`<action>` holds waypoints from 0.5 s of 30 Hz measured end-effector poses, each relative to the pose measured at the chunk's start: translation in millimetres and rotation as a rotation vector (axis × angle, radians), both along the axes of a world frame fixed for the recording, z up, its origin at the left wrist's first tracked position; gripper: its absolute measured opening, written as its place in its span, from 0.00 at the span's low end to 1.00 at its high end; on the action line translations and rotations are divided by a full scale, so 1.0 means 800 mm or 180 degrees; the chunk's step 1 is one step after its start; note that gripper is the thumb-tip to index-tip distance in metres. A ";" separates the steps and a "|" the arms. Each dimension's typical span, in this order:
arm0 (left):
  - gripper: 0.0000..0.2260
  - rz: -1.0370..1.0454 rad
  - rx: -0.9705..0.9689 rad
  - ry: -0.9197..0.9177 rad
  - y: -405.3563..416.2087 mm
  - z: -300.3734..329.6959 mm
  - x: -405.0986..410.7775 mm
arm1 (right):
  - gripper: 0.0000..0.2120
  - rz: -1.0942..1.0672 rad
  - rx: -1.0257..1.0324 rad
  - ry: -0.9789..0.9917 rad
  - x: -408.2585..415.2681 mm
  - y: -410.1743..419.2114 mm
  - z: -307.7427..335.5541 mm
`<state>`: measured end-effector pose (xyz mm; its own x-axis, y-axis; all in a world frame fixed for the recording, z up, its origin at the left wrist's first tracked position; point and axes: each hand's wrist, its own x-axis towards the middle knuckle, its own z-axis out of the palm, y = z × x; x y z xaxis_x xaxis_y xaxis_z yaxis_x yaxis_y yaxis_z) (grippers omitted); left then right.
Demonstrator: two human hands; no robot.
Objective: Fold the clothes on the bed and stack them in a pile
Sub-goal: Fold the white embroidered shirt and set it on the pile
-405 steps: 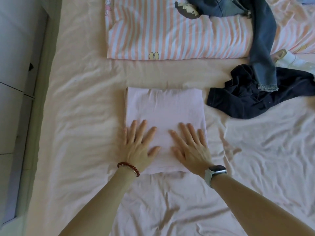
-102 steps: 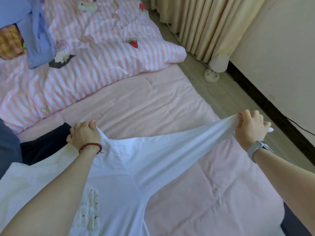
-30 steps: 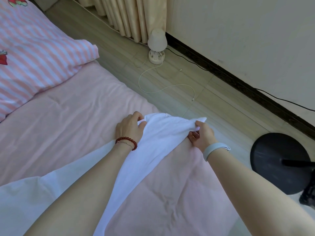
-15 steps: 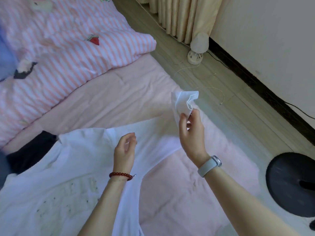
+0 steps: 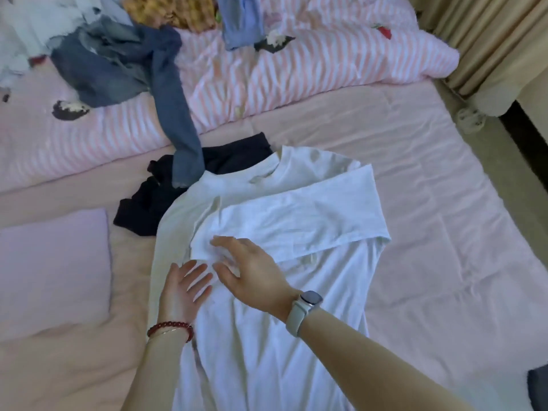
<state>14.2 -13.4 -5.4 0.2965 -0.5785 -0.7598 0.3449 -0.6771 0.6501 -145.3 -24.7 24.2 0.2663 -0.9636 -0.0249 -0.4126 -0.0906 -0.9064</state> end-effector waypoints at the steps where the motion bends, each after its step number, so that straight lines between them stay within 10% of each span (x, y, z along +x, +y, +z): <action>1: 0.17 0.0012 0.0139 -0.0090 0.009 -0.009 0.021 | 0.19 0.0170 0.0163 0.0111 0.021 0.009 -0.014; 8: 0.04 -0.0618 0.0563 -0.0887 0.078 -0.071 0.060 | 0.11 -0.1698 0.1069 0.0512 -0.013 0.119 -0.103; 15: 0.16 -0.1138 0.0893 -0.1723 0.186 -0.086 0.019 | 0.11 -0.2763 0.2418 0.1425 -0.116 0.245 -0.138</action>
